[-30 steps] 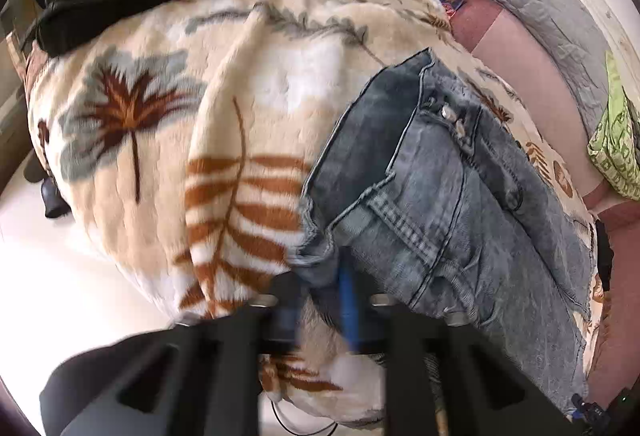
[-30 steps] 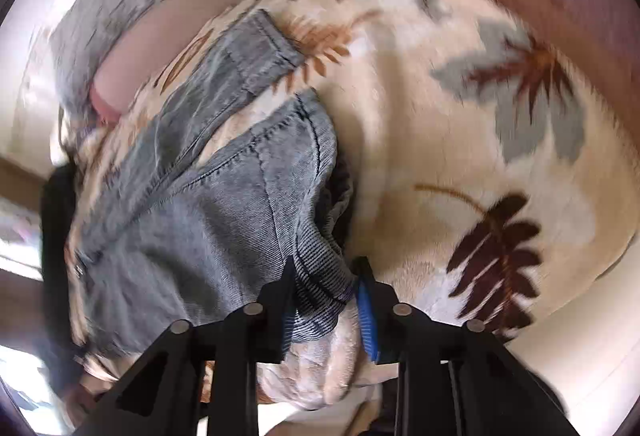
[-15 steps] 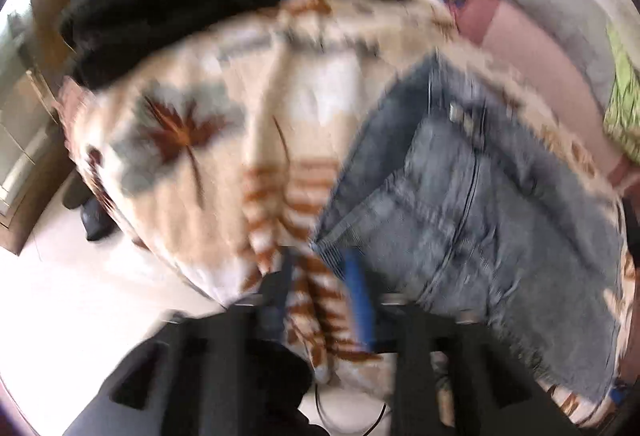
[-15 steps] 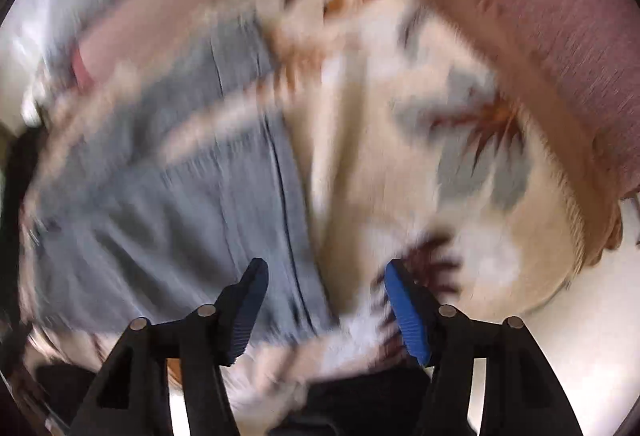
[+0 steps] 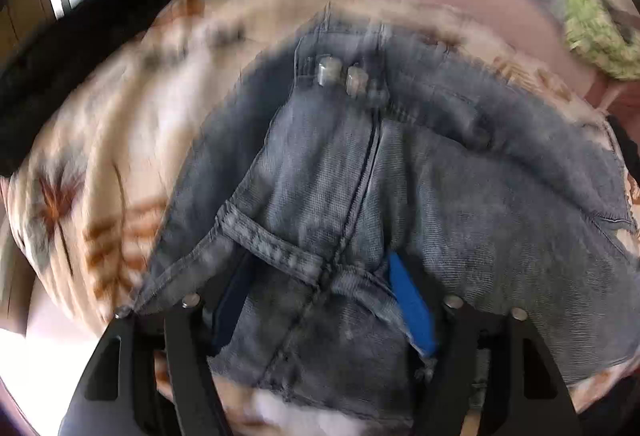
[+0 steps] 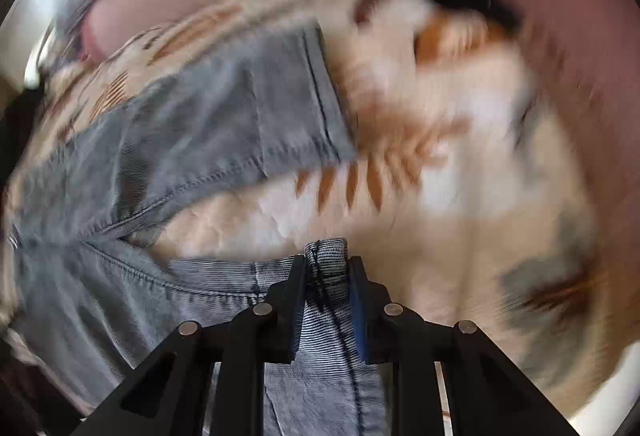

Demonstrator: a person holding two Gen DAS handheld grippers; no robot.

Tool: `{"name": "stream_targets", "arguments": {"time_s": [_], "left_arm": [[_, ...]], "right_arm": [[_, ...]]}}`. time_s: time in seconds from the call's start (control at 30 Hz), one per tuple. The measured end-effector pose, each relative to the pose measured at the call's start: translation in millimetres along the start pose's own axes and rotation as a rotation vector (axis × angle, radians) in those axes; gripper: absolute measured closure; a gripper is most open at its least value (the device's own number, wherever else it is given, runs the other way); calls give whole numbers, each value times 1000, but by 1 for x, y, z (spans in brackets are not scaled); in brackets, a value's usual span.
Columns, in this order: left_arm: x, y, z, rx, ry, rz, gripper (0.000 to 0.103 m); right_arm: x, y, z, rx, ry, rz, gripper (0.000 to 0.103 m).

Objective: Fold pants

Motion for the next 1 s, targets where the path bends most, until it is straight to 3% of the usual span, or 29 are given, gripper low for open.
{"name": "stream_targets", "arguments": {"time_s": [0.07,0.2,0.27,0.3,0.33,0.43,0.5,0.57,0.67,0.7,0.77,0.8,0.93,1.0], "left_arm": [[-1,1,2,12,-34,-4,30],[15,11,1,-3,0,11,31],[42,22,3,12,6,86,30],[51,29,-2,14,14,111,29],[62,30,-5,13,23,124,26],[103,6,-10,8,46,106,26],[125,-27,-6,2,49,34,26],[134,-52,3,-24,48,-32,26],[135,-76,18,-12,14,-82,26],[134,-81,20,0,5,-93,26],[130,-86,25,21,-16,-96,29],[131,-88,26,24,-25,-92,31],[129,-86,29,25,-43,-82,34],[128,-86,31,30,-57,-73,33]], "right_arm": [[6,7,-6,-85,71,47,82],[-1,-36,0,-143,97,-28,73],[4,-27,1,-112,81,0,60],[8,-21,4,-62,44,8,39],[15,-11,10,-16,-8,38,33],[39,7,27,38,-84,88,33],[61,4,34,61,-111,104,33],[74,-13,40,94,-145,64,33],[74,-53,39,154,-200,-62,40],[70,-65,34,155,-182,-106,57],[68,-66,25,96,-129,-114,67],[69,-62,22,83,-116,-112,90],[63,-22,13,-3,-20,-49,91],[50,-33,16,-11,-18,-99,90]]}}
Point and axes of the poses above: each gripper's, at about its wrist camera, not at the fingertips, and y roughly against the way its jaws point, z to its right, x to its top, the point moved 7 cm from there along -y, roughly the way its jaws point, and after that the axes turned 8 degrees about x, right-handed, at the moved point
